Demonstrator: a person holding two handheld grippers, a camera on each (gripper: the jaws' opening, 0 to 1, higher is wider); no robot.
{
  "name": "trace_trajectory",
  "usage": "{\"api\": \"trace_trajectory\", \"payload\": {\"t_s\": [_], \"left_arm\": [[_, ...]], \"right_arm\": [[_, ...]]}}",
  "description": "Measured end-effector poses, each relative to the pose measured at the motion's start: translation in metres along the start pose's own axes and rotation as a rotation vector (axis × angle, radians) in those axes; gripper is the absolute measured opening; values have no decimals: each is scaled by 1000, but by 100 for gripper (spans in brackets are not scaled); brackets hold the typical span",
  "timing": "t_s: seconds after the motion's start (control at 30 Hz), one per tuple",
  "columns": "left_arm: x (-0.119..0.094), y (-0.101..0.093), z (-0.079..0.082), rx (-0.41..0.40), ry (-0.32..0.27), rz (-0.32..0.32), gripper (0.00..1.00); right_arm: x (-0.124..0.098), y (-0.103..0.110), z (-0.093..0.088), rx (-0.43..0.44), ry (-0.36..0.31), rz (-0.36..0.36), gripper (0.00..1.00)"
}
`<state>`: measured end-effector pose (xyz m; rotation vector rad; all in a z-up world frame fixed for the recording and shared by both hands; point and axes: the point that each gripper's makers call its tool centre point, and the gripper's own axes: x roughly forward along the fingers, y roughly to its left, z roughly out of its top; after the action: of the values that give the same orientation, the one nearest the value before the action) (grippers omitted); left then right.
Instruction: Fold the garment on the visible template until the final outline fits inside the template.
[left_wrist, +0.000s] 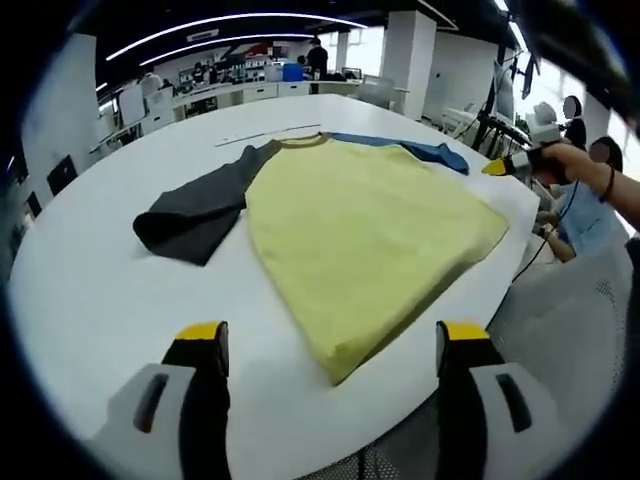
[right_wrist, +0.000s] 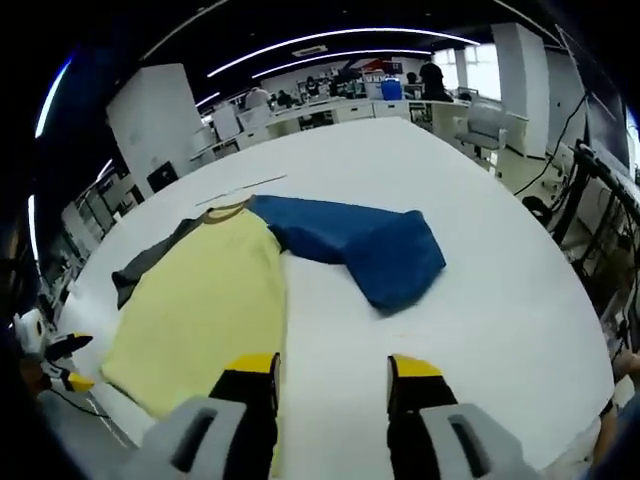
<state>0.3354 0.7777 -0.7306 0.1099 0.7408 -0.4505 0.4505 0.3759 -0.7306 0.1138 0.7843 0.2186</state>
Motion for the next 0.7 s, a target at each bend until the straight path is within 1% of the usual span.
{"api": "trace_trajectory", "payload": {"t_s": [0.07, 0.1, 0.13, 0.23, 0.33, 0.47, 0.7], "left_arm": [[-1, 0, 2, 0, -5, 3, 88], [-1, 0, 3, 4, -7, 3, 88], [-2, 0, 4, 5, -9, 7, 88], [-3, 1, 6, 3, -14, 12, 90], [-3, 2, 4, -4, -6, 19, 91], [-5, 4, 4, -10, -3, 29, 93], [-8, 8, 1, -24, 5, 47, 92]], "right_arm": [[4, 0, 6, -15, -1, 13, 40], [9, 1, 12, -41, -14, 33, 39], [11, 1, 15, -50, -19, 36, 38], [21, 5, 23, -94, -14, 52, 37], [29, 6, 26, -112, -9, 55, 35], [44, 6, 28, -111, 7, 59, 33], [62, 3, 30, -159, 37, 49, 30]]}}
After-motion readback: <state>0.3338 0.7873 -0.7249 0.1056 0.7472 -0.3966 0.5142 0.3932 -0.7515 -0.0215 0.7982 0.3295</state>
